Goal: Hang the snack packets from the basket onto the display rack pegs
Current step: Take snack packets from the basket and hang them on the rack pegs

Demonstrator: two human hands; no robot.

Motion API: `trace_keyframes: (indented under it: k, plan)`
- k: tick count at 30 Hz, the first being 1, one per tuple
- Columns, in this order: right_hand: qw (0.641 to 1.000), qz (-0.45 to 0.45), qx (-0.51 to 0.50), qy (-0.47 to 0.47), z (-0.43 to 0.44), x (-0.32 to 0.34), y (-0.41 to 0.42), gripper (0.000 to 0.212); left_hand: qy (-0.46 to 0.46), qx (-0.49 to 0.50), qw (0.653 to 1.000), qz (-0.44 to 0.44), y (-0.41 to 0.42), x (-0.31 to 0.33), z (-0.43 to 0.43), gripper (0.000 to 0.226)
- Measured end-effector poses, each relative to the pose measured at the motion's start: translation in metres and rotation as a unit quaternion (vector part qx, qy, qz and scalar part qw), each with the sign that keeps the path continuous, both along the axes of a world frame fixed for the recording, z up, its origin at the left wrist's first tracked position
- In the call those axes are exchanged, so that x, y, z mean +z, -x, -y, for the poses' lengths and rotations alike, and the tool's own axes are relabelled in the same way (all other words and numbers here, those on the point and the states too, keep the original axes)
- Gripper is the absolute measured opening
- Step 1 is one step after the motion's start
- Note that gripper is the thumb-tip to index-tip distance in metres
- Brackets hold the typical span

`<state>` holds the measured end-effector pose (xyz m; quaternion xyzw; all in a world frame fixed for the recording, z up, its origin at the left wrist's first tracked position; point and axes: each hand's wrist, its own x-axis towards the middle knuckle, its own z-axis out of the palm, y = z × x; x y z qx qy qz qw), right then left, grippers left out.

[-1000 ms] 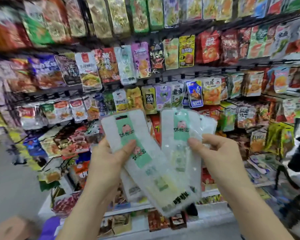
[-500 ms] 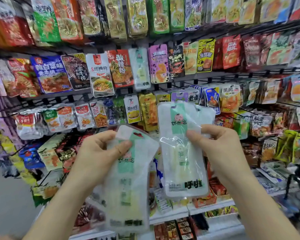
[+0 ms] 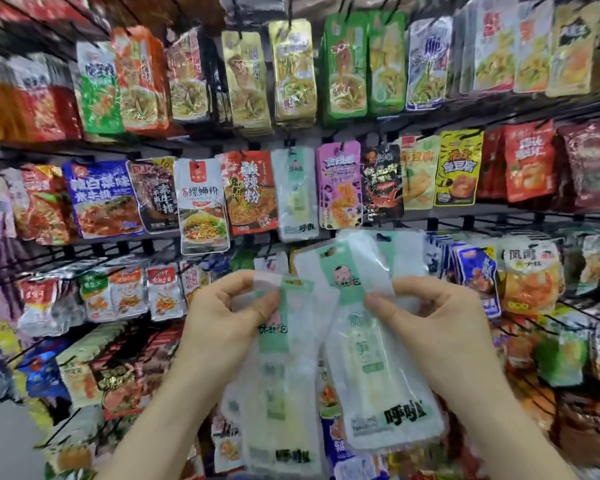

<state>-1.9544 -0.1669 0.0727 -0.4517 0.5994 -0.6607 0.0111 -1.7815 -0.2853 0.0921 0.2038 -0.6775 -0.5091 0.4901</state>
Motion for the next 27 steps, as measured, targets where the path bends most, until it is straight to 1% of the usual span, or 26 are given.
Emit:
trace_keyframes:
  k: [3,5,6,7,8,10,11,12,13,15,17,18,19,21,22,24,25,27]
  plan:
    - [0.999,-0.01,0.029,0.009,0.027,0.011,0.03,0.007,-0.012,0.026,0.999,-0.025,0.031,0.014,0.017,0.01]
    - [0.998,-0.006,0.051,0.03,0.041,0.018,0.042,0.016,-0.017,0.041,0.999,-0.021,0.047,0.02,0.03,0.031]
    - [0.998,0.0,0.058,0.038,0.049,0.022,0.049,0.02,-0.019,0.052,0.998,-0.017,0.056,0.023,0.037,0.039]
    - [0.997,0.007,0.06,0.038,0.057,0.024,0.056,0.025,-0.018,0.066,0.998,-0.014,0.065,0.025,0.044,0.042]
    - [0.997,0.02,0.069,0.032,0.064,0.026,0.062,0.027,-0.016,0.083,0.996,-0.008,0.073,0.027,0.051,0.041]
    - [0.994,0.043,0.096,0.018,0.08,0.03,0.073,0.016,0.004,0.113,0.994,0.011,0.086,0.032,0.065,0.029]
    - [0.994,0.046,0.101,0.017,0.087,0.031,0.077,0.014,0.027,0.12,0.992,0.03,0.091,0.035,0.071,0.021]
    - [0.994,0.045,0.099,0.024,0.094,0.032,0.081,0.018,0.052,0.126,0.989,0.052,0.094,0.039,0.077,0.015]
    - [0.994,0.045,0.095,0.034,0.1,0.032,0.084,0.024,0.071,0.133,0.986,0.07,0.094,0.043,0.082,0.013]
    - [0.994,0.052,0.085,0.039,0.109,0.033,0.088,0.028,0.086,0.14,0.983,0.076,0.091,0.053,0.089,0.022]
    - [0.995,0.048,0.084,0.036,0.116,0.034,0.087,0.031,0.09,0.132,0.984,0.08,0.086,0.062,0.094,0.036]
    - [0.995,0.044,0.082,0.035,0.12,0.034,0.085,0.032,0.095,0.12,0.984,0.089,0.085,0.065,0.098,0.038]
    - [0.996,0.04,0.077,0.036,0.124,0.034,0.082,0.034,0.099,0.108,0.984,0.101,0.084,0.067,0.102,0.035]
    - [0.996,0.038,0.07,0.036,0.133,0.036,0.075,0.035,0.101,0.084,0.983,0.125,0.083,0.071,0.112,0.019]
    - [0.996,0.04,0.069,0.035,0.137,0.038,0.072,0.032,0.096,0.073,0.985,0.127,0.083,0.073,0.117,0.014]
    - [0.996,0.037,0.074,0.021,0.143,0.042,0.068,0.018,0.084,0.058,0.988,0.115,0.081,0.078,0.13,0.009]
    - [0.996,0.032,0.083,0.01,0.145,0.045,0.066,0.018,0.086,0.052,0.988,0.113,0.08,0.081,0.136,0.007]
    - [0.995,0.02,0.097,-0.013,0.149,0.05,0.068,0.047,0.096,0.04,0.988,0.114,0.078,0.088,0.147,0.008]
